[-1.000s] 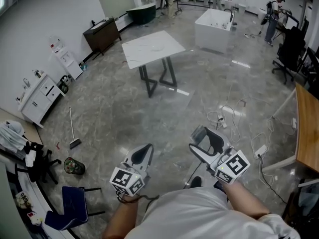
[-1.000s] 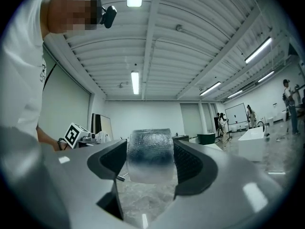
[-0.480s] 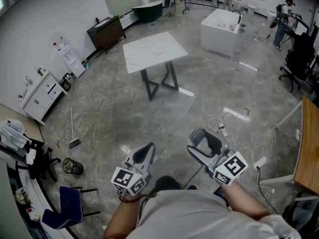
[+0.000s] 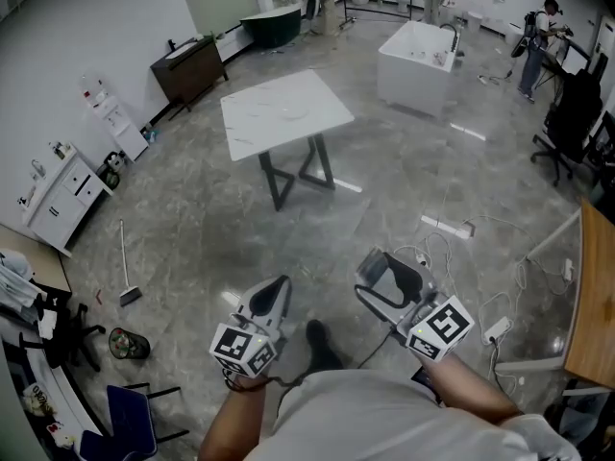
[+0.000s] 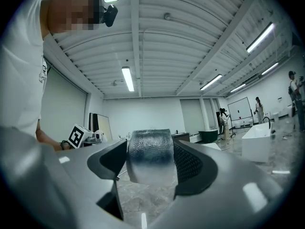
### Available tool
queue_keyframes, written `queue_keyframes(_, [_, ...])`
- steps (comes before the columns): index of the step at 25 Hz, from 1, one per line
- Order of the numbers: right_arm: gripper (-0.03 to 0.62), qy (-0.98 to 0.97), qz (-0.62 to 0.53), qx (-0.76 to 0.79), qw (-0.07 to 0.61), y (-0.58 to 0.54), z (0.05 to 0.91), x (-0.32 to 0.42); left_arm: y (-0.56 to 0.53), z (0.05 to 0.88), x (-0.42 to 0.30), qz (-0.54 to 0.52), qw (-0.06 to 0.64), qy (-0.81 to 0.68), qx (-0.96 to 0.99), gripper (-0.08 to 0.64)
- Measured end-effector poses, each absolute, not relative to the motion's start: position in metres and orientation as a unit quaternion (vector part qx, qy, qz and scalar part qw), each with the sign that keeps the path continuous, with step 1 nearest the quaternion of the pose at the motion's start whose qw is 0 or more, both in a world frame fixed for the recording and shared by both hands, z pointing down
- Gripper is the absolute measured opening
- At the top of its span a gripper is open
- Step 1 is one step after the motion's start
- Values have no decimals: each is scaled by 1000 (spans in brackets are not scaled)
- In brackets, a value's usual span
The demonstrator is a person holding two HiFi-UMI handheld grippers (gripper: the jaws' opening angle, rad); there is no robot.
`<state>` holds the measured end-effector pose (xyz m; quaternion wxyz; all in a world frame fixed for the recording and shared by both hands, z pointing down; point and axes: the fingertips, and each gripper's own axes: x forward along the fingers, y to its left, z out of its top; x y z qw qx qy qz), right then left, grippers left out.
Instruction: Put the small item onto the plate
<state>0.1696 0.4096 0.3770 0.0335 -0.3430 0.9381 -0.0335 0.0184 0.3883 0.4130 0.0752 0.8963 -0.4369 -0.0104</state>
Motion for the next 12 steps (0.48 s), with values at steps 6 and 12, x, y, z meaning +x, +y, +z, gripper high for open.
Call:
queue_keyframes(6, [296,934,-32,-355,31,290,370,132,263,404,-17,-18,70,-427,901,8])
queue_keyframes(12, [296,928,-24,-370,32,176,357,82,144,391,-59,-3,59,-402,914,8])
